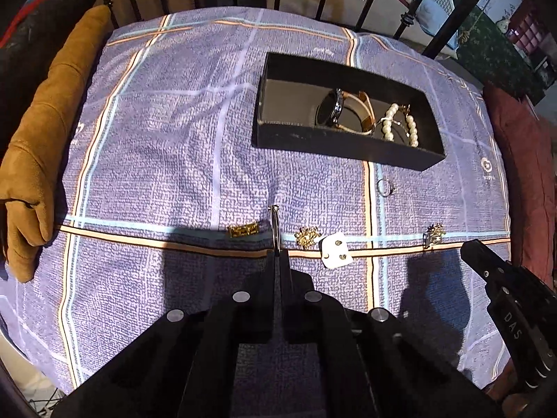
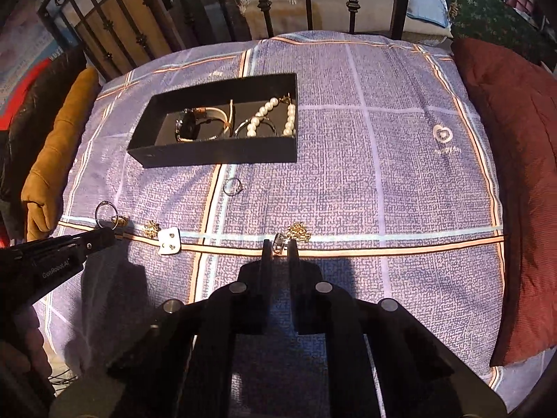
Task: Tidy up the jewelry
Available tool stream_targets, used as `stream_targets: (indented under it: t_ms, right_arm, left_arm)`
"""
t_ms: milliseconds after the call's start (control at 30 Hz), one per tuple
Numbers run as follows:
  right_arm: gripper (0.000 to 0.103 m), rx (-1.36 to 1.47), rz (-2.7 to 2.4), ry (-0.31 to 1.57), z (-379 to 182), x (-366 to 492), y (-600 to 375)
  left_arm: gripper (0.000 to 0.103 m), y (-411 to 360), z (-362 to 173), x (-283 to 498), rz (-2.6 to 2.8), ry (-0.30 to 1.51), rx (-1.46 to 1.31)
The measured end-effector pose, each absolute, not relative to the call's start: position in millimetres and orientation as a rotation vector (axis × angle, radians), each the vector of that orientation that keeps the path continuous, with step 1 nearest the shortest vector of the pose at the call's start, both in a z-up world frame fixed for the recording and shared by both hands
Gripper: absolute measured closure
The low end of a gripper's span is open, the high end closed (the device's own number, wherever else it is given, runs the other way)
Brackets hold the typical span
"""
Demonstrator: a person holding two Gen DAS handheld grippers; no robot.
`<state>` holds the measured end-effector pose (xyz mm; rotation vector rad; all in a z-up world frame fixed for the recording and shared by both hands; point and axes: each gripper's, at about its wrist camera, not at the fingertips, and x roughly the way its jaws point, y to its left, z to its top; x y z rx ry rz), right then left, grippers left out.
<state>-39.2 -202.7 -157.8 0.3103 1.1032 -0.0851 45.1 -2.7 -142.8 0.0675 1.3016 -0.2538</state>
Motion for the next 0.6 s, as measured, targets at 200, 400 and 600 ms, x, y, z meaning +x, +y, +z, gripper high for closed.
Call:
stream_targets:
  t_ms: [200,400,600]
  right_arm:
    - [0.094,0.336,-0.091,1.049,-134.0,-34.6,-207.9]
    - [0.094,0.351,-0.121,1.018,-119.5,-34.2,-219.9]
    - [0.094,0.351,-0.116,0.993,-107.1,-31.0,-222.2]
  left_arm:
    - [0.101,-12.0,-112.6,53.6,-0.283,1.244,0.061]
    - [0.101,-30.8,-86.6,56.6,-0.313,1.191,0.092]
    - [0.101,-42.2,-72.1,60.2,-0.336,1.158,0.096]
